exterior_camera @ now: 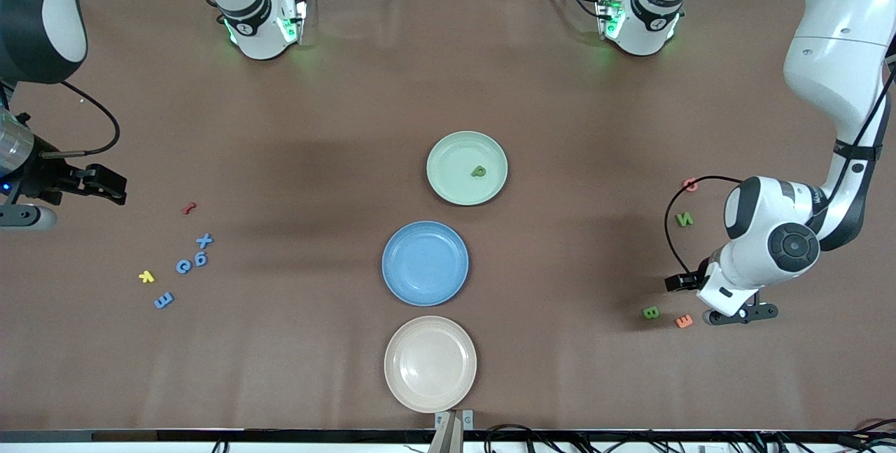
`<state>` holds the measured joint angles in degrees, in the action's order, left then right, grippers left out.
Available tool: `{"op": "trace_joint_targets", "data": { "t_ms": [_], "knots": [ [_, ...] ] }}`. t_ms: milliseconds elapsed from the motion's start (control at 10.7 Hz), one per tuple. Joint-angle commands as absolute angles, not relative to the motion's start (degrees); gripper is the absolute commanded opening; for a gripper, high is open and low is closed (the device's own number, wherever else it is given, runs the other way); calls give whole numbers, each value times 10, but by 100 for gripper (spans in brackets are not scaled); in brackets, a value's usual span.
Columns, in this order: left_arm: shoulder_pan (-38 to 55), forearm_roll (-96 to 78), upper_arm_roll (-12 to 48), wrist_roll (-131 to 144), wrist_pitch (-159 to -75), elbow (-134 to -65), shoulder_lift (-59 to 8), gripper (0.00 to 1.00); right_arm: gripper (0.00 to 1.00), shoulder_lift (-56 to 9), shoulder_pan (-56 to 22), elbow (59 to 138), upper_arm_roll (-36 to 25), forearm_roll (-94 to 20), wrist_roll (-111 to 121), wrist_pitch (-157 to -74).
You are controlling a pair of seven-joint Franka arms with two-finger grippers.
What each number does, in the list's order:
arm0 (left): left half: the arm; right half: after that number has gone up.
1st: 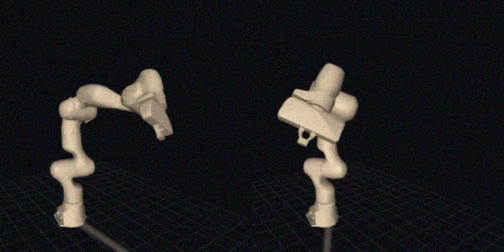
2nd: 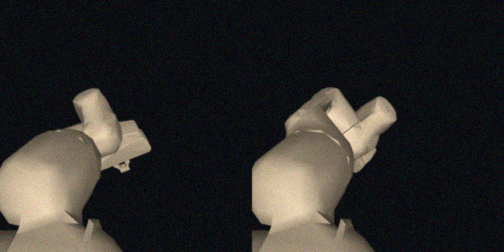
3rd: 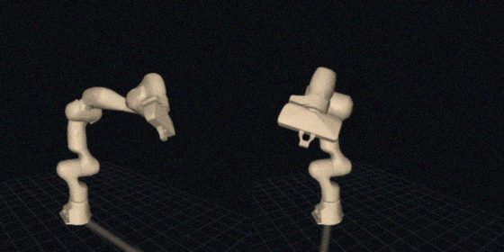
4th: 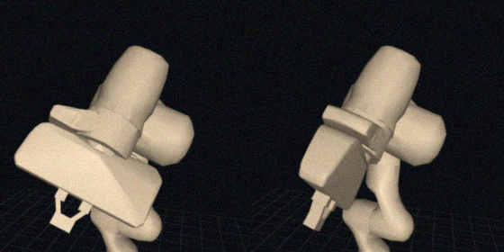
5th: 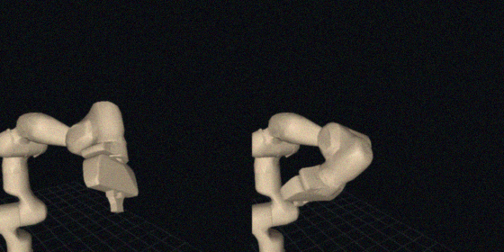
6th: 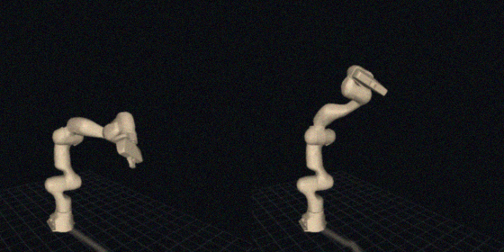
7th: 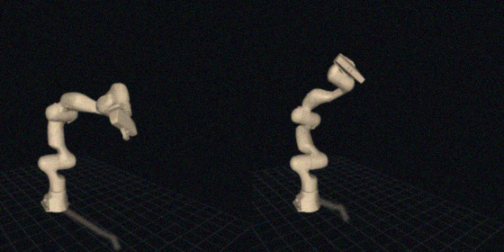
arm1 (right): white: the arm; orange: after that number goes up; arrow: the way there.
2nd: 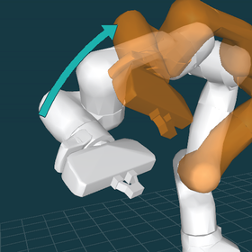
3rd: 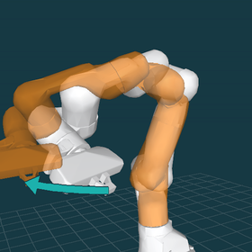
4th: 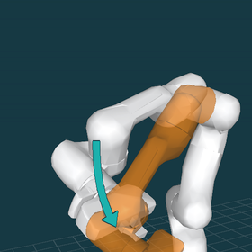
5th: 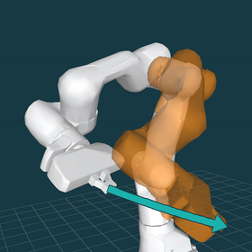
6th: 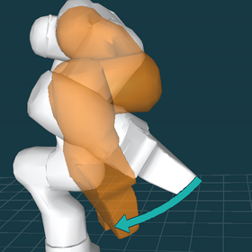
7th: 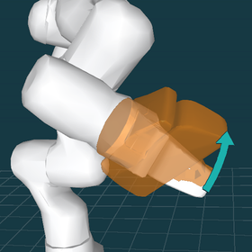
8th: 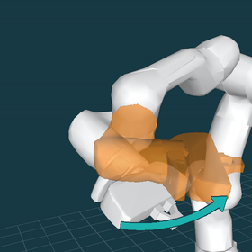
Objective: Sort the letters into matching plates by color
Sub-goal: 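Move the left gripper back to the green letters and grasp one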
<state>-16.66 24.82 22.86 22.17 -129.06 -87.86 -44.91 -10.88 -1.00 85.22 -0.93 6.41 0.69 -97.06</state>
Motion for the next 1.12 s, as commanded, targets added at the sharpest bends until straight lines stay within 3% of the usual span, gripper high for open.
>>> {"op": "trace_joint_targets", "data": {
  "t_ms": [0,374,655,1030],
  "knots": [
    [-169,254,227,207,-1306,-857,-473,100,100,-103,-4,858,-4,59,2,-974],
    [-169,254,223,197,-1310,-853,-484,100,100,-103,-4,845,-4,59,3,-964],
    [-170,257,222,197,-1309,-857,-484,100,100,-103,-4,789,-2,58,3,-886],
    [-171,253,214,171,-1309,-859,-484,100,100,-98,-29,787,-24,59,2,-865]
  ]
}}
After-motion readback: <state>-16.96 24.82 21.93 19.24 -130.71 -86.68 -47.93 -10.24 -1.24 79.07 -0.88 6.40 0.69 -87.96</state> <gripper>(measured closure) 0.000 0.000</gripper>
